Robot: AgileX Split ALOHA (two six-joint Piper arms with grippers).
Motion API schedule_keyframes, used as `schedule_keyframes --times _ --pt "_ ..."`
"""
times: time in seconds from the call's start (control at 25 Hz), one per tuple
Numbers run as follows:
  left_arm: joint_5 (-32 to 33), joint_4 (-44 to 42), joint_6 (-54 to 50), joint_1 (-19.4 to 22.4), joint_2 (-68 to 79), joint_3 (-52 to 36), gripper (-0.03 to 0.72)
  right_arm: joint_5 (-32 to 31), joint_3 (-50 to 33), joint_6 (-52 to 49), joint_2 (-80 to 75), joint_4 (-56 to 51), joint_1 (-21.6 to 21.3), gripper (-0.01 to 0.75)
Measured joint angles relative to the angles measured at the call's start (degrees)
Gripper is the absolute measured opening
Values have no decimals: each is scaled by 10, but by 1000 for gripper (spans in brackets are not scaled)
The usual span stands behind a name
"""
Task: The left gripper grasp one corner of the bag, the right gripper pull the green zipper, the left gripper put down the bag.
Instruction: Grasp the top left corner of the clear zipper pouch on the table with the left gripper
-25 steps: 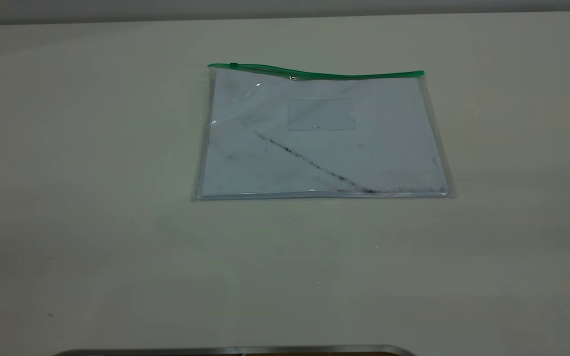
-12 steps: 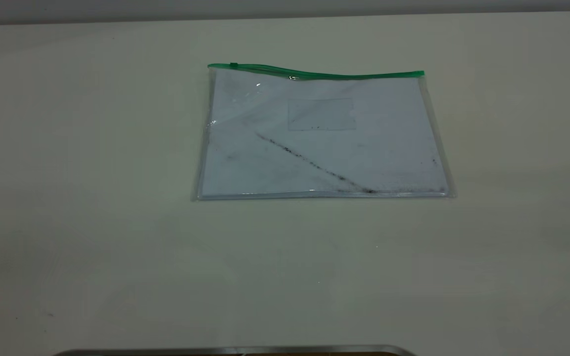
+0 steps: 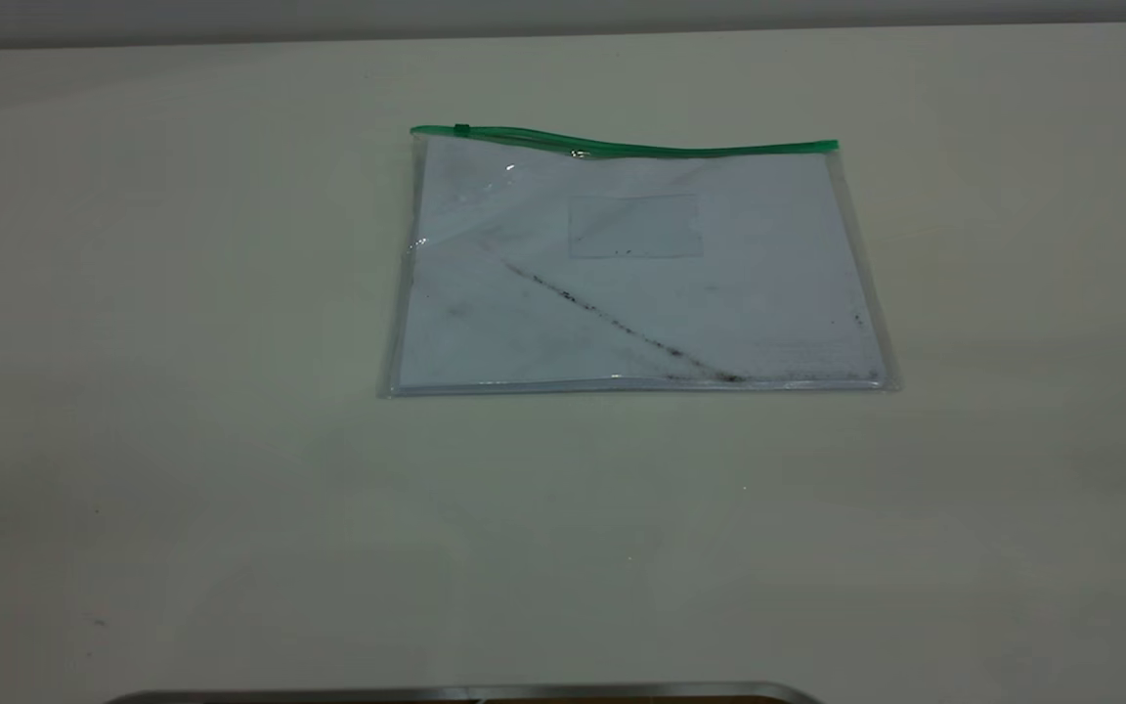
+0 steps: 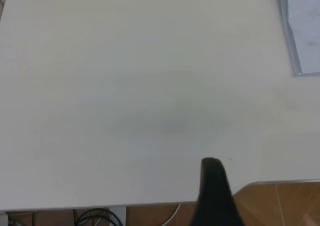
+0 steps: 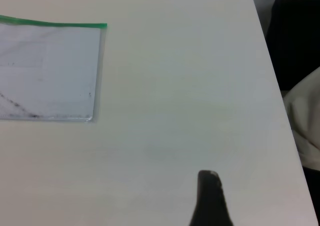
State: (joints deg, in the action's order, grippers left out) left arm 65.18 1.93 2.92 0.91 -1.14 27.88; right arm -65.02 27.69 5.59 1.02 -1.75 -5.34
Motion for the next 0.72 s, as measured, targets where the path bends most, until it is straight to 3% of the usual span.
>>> schedule_keyframes --times 0.44,0.72 --pt "-3 -1 0 0 2 1 590 0 0 -1 0 0 0 578" --pt "-99 0 0 0 149 60 590 8 22 -42 -33 -2 0 578"
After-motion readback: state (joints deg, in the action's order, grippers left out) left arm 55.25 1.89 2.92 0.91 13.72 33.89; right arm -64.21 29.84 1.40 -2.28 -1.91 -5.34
